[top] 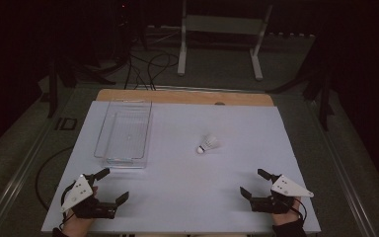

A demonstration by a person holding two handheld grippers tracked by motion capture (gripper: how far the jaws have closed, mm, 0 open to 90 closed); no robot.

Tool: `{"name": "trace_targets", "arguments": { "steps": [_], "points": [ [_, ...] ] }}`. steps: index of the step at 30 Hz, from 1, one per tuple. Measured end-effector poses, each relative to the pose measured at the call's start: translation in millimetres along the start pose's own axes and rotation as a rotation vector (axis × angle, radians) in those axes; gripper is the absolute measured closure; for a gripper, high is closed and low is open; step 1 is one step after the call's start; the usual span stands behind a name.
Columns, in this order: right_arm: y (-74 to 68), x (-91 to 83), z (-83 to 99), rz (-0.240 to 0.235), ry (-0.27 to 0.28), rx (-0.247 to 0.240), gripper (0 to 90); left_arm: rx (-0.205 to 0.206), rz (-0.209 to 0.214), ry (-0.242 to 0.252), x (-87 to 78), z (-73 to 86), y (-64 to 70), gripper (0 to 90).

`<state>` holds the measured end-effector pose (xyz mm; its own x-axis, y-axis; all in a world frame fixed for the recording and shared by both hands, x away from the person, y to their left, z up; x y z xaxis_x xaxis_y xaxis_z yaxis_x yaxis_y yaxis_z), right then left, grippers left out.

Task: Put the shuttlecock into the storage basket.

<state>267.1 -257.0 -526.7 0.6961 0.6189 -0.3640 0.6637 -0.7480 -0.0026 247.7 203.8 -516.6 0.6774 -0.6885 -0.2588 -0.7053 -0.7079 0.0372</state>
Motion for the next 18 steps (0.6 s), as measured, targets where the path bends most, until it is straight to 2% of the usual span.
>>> {"name": "trace_targets", "arguments": {
  "steps": [7, 18],
  "points": [
    [-0.9, 0.7, 0.1, 0.005, -0.011, -0.013, 8.9, -0.019, 0.005, -0.005, 1.3, 1.5, -1.4, 0.0],
    [-4.8, 0.1, -1.1, -0.007, -0.013, -0.033, 9.0, -0.003, 0.007, -0.024, 3.3, 3.1, -0.4, 0.0]
  ]
}}
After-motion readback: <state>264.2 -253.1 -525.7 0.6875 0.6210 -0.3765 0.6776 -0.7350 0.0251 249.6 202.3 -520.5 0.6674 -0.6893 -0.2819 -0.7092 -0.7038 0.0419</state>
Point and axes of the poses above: each handheld gripper's, and its own axes: x roughly forward along the jaws, z roughly out of its underside, y roughly to its right, the point moved 6 cm from there along x, roughly forward along the jaws
